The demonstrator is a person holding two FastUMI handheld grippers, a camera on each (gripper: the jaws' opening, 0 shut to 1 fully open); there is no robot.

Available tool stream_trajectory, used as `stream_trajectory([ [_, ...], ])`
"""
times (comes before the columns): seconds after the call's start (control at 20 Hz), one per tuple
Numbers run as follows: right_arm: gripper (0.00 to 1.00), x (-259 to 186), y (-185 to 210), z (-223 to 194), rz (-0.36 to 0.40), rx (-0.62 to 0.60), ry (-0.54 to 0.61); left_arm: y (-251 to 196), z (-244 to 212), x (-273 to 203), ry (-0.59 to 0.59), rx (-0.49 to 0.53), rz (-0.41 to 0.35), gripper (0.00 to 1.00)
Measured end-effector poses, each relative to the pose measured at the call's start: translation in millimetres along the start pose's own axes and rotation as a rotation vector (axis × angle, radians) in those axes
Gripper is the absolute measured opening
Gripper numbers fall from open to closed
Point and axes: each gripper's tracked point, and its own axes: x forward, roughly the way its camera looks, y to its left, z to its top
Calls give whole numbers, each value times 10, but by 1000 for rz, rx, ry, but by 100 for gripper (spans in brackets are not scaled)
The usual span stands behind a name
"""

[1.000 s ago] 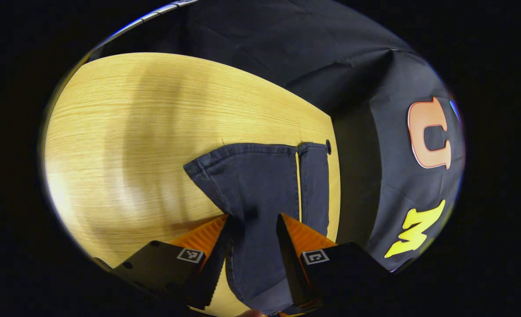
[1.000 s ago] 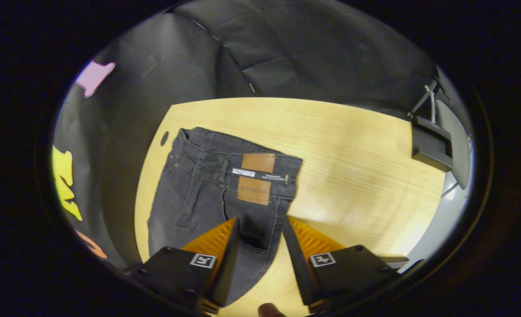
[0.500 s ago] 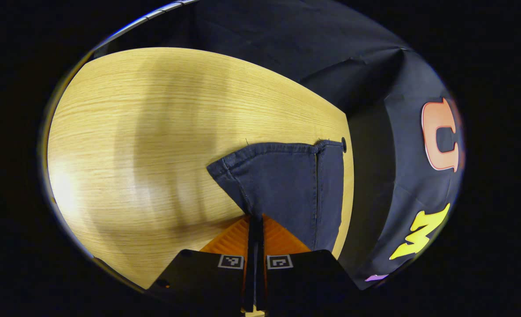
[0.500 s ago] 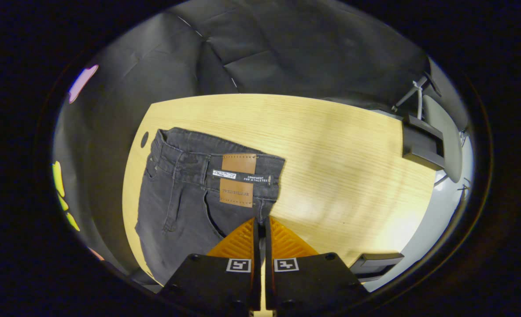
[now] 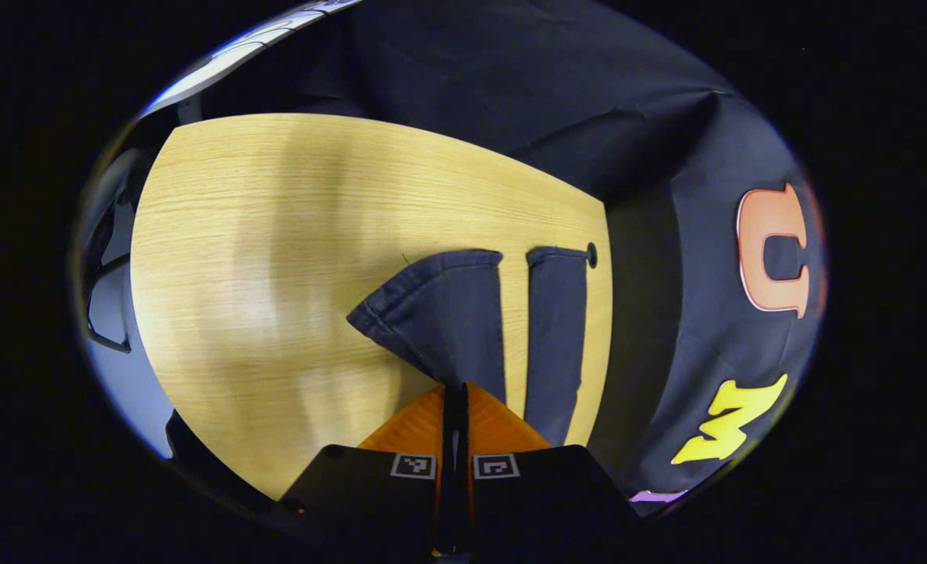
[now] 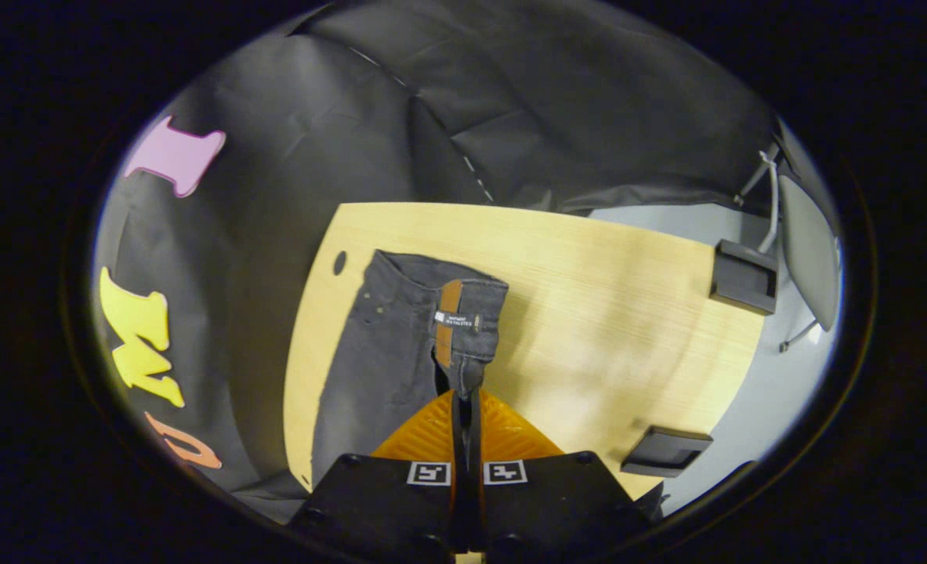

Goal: Grasp the waist and the cuffs of the jeans and fold them to make the two legs overlap; first hold the waist and fold one-third of the jeans toward the cuffs, then hold the cuffs and fold the remaining one-third in the same direction to finish folding.

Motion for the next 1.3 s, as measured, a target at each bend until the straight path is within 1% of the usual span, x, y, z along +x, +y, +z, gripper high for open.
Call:
stream_trajectory([
  [0.05,0,-60,139,32,27,-13,-1,-114,32,-31,4,-9,-12,4],
  [0.1,0,-130,358,77,60,-37,-2,-274,64,-53,14,1,-12,4],
  [0.15,0,-155,510,125,79,-53,-2,-386,94,-41,18,25,-9,4],
  [0.25,0,-121,813,206,109,-84,6,-643,164,53,26,114,6,3],
  [0.35,0,-18,1035,261,122,-89,20,-895,212,179,54,193,15,4],
  [0.5,1,202,1268,343,114,-133,26,-1207,275,420,85,358,31,3],
  [0.55,1,268,1350,367,114,-138,28,-1361,282,519,88,398,26,3],
  [0.65,1,457,1511,446,116,-141,30,-1576,316,705,103,447,19,4],
  [0.75,1,663,1647,525,116,-145,29,-1715,359,917,118,456,24,4],
  [0.8,1,791,1721,566,119,-146,31,-1766,383,1036,124,445,29,4],
  [0.95,1,1163,1846,606,127,-142,45,-1809,377,1411,144,429,54,4],
  [1.1,0,1506,1856,623,122,-155,57,-1847,360,1718,155,465,71,4],
  [1.2,0,1708,1829,636,112,-158,65,-1912,303,1943,151,466,75,4],
  [1.3,1,1884,1718,619,80,-170,81,-1915,305,2061,156,463,76,4],
])
